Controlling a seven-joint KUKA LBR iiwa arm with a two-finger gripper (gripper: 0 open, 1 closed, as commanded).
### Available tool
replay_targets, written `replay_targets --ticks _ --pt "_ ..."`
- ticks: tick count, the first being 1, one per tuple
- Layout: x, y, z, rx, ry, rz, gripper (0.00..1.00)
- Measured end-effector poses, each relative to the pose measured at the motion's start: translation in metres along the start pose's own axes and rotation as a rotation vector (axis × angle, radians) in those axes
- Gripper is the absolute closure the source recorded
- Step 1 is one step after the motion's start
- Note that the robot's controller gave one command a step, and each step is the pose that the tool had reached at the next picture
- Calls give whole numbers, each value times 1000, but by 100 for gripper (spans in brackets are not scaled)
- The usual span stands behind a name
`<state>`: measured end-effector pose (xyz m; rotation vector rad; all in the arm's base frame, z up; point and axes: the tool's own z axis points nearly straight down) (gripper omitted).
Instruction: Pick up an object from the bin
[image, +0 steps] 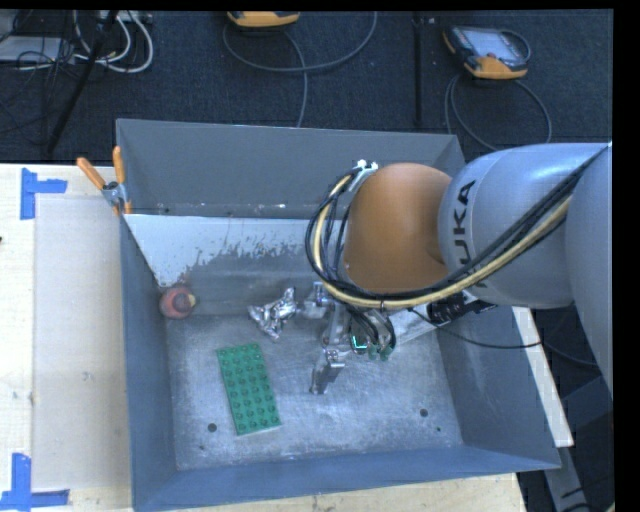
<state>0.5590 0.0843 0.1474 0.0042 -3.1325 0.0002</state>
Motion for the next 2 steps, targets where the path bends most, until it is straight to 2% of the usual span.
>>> replay_targets --ticks 1,2 --pt "-40 80 68 -1 -8 -61 0" --pt "-40 78 64 -2 -5 -53 100"
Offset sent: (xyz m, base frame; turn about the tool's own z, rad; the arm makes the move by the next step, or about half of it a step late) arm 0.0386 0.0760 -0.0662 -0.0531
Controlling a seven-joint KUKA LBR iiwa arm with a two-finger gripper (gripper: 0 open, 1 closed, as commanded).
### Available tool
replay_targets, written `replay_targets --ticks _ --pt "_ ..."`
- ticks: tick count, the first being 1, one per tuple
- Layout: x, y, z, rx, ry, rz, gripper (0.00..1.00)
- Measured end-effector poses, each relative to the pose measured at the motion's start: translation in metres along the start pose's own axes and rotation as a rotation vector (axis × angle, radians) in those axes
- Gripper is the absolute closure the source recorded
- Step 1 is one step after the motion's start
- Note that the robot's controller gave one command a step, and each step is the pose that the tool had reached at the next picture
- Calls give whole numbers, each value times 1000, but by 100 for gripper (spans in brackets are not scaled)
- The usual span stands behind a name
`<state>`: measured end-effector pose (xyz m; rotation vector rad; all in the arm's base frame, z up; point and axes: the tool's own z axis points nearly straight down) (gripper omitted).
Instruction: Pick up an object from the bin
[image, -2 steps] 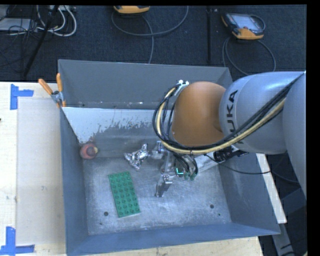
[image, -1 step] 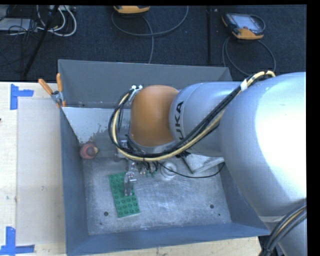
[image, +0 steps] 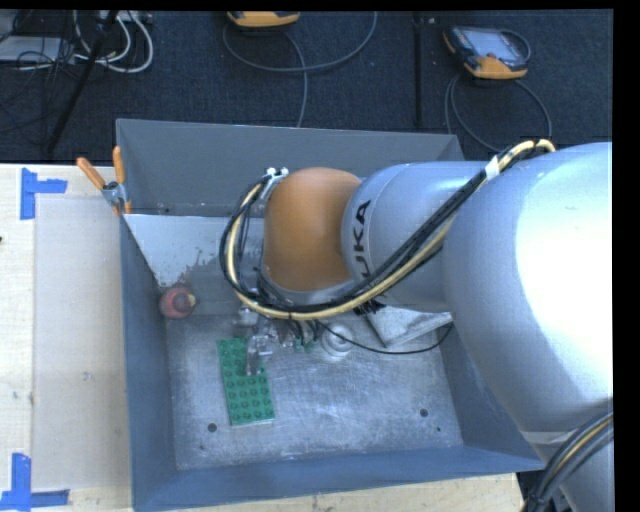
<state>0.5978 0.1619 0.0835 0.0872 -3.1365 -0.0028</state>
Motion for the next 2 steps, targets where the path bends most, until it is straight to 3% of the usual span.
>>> replay_targets --ticks 1,2 --pt "13 7 -114 2 -11 -253 100" --pt "19 -2 -168 3 -8 -584 100"
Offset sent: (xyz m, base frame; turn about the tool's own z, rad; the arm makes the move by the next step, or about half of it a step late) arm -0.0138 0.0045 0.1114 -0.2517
